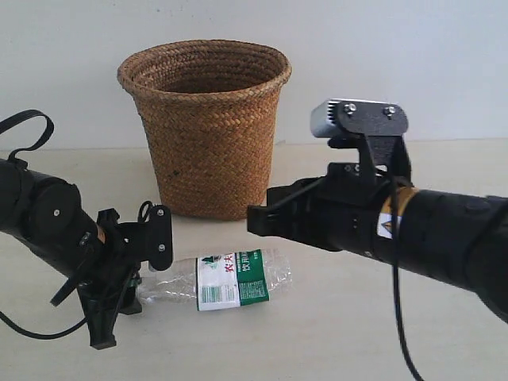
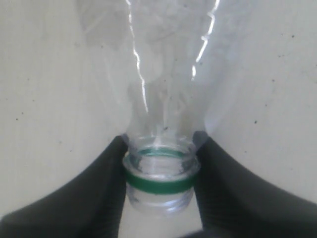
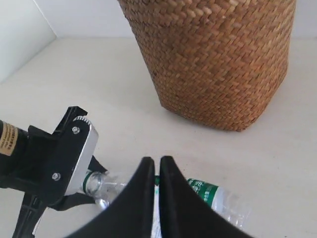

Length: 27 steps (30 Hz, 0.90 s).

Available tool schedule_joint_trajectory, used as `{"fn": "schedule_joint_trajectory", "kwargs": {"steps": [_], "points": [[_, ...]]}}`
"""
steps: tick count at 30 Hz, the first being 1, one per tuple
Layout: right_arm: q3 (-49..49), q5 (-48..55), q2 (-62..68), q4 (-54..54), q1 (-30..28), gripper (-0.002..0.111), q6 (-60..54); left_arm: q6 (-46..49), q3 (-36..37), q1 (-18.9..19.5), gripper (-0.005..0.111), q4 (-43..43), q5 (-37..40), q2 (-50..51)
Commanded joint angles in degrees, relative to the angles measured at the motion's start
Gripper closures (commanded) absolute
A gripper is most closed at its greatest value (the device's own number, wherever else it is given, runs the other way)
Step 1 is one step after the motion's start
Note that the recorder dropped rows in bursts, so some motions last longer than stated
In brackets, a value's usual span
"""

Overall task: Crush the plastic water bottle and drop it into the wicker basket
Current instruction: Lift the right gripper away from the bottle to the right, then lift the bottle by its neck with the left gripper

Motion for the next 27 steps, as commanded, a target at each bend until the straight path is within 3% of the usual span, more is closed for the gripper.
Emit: {"fn": "schedule_joint_trajectory", "kwargs": {"steps": [1, 5, 9, 13, 19, 27], "points": [[6.36, -7.09, -6.55, 6.77, 0.15, 0.108, -8.7, -0.08, -0.01, -0.26, 0.103, -0.7, 0.13, -0.09], [12.13, -12.63, -14.58, 11.08, 0.15, 0.108, -13.19, -0.08, -0.01, -0.26, 0.103, -0.7, 0.13, -0.09], [21.85, -26.76, -29.1, 20.98, 0.15, 0.108, -23.49, -0.08, -0.01, -0.26, 0.103, -0.7, 0.13, -0.09], [27.0, -30.89, -37.51, 27.32, 0.15, 0.108, -31.89, -0.08, -0.01, -0.26, 0.103, -0.7, -0.09, -0.09], [33.15, -30.59, -44.26, 30.16, 0.15, 0.108, -32.07, -0.08, -0.01, -0.26, 0.103, -0.7, -1.19, -0.09], [34.21, -19.98, -44.97, 35.57, 0.15, 0.108, -30.77, -0.08, -0.01, -0.26, 0.103, -0.7, -1.19, -0.09]]}}
